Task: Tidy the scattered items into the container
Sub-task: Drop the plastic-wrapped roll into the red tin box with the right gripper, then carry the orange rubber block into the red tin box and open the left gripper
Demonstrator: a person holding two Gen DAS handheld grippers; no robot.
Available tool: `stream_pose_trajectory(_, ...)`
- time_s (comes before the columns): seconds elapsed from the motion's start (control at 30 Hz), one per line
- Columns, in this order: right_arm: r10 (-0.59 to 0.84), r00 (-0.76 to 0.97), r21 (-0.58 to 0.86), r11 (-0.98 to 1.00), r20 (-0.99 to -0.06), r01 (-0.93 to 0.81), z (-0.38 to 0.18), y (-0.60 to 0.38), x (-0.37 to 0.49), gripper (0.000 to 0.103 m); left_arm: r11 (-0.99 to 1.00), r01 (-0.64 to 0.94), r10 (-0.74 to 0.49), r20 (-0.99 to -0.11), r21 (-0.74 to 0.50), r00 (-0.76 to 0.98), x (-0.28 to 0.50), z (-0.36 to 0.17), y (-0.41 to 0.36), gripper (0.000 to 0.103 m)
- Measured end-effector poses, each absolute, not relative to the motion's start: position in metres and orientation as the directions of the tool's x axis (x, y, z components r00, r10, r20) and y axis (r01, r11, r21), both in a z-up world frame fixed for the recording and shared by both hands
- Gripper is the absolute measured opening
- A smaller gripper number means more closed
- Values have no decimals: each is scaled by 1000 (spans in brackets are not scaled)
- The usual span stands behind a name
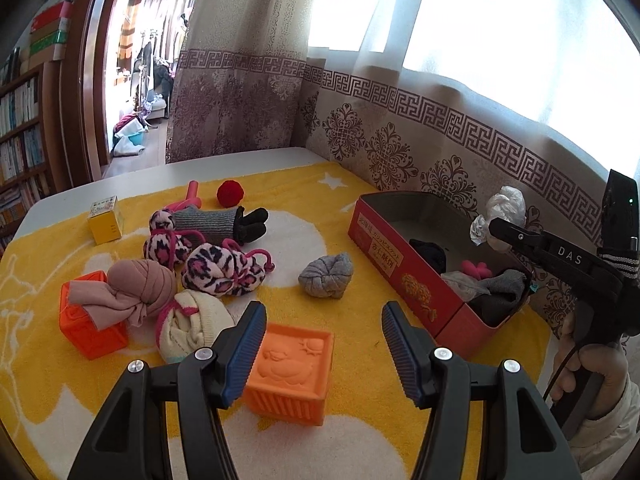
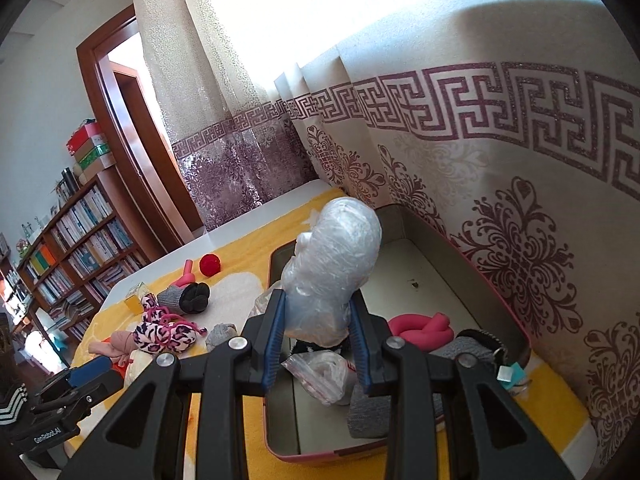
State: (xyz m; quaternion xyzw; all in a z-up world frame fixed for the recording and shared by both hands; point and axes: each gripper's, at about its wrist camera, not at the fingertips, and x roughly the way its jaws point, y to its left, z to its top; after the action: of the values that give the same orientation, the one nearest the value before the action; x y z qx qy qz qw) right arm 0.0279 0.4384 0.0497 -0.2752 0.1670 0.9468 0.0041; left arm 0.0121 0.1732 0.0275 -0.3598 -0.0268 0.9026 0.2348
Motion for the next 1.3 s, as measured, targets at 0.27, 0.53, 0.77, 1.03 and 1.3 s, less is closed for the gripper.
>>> stream_pose_trajectory(0.27, -77, -828, 327, -936, -555, -132, 39, 448, 18, 37, -915, -348, 386, -698, -205, -603, 10, 0, 165, 62)
stream_pose_trajectory(0.53, -27, -848, 327, -929, -530, -175, 43, 454, 26, 79, -914, -360, 375, -730, -188, -571, 7, -16, 171, 70)
stream_pose_trajectory(0.77, -47, -844, 334, -929, -534, -160, 41, 449, 25, 79, -909, -360, 390, -731, -209, -560, 1, -24, 173, 60)
stream_pose_trajectory(1.03, -50, -854, 333, -932, -517, -147, 43, 447, 30, 79, -902, -375, 409, -700, -214, -586, 0, -6, 181, 59)
stream_pose_trajectory(1.3, -24, -877, 357, -919, -480, -170, 53, 460, 40, 79, -849, -480, 501, -631, -222, -593, -7, 35, 224, 59)
